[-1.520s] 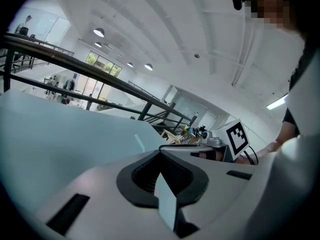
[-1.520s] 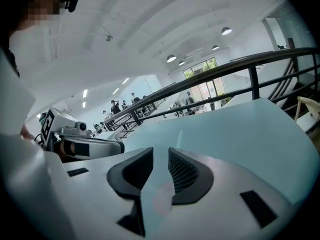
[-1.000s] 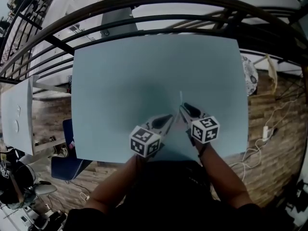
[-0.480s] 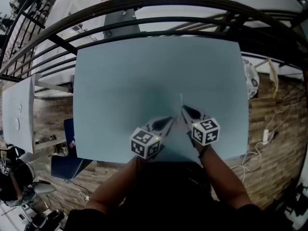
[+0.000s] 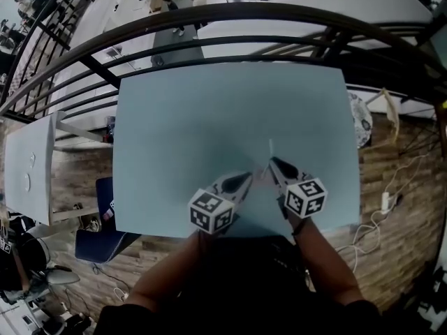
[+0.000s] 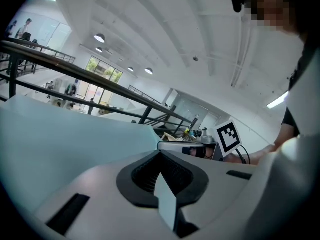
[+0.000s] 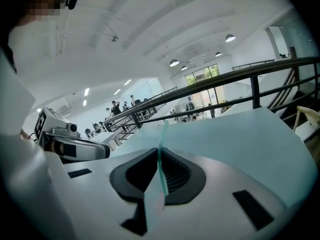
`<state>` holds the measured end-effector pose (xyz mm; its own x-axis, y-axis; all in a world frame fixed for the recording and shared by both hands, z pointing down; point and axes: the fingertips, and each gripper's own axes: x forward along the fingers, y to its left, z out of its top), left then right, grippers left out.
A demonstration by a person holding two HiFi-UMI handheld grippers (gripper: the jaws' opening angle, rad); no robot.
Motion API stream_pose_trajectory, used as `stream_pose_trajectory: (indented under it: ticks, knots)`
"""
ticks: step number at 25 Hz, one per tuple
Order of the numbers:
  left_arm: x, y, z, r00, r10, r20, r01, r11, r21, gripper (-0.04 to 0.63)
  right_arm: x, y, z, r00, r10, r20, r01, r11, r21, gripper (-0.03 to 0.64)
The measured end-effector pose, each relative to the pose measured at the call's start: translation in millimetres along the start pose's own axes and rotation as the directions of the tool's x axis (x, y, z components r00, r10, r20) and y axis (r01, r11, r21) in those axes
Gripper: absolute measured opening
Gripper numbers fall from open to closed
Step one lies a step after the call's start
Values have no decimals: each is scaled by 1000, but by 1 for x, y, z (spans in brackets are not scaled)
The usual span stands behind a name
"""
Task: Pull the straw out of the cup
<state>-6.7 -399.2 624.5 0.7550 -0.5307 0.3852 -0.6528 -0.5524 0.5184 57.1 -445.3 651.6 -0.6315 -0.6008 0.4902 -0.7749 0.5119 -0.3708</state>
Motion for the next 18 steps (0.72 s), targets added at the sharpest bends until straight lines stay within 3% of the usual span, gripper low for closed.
stream_pose_trajectory:
  ticks: [18]
  knots:
    - [-88,-56,6,994,-93,53,85,988,128,11,-82,86,37,974,-7,226,16,999,-39,38]
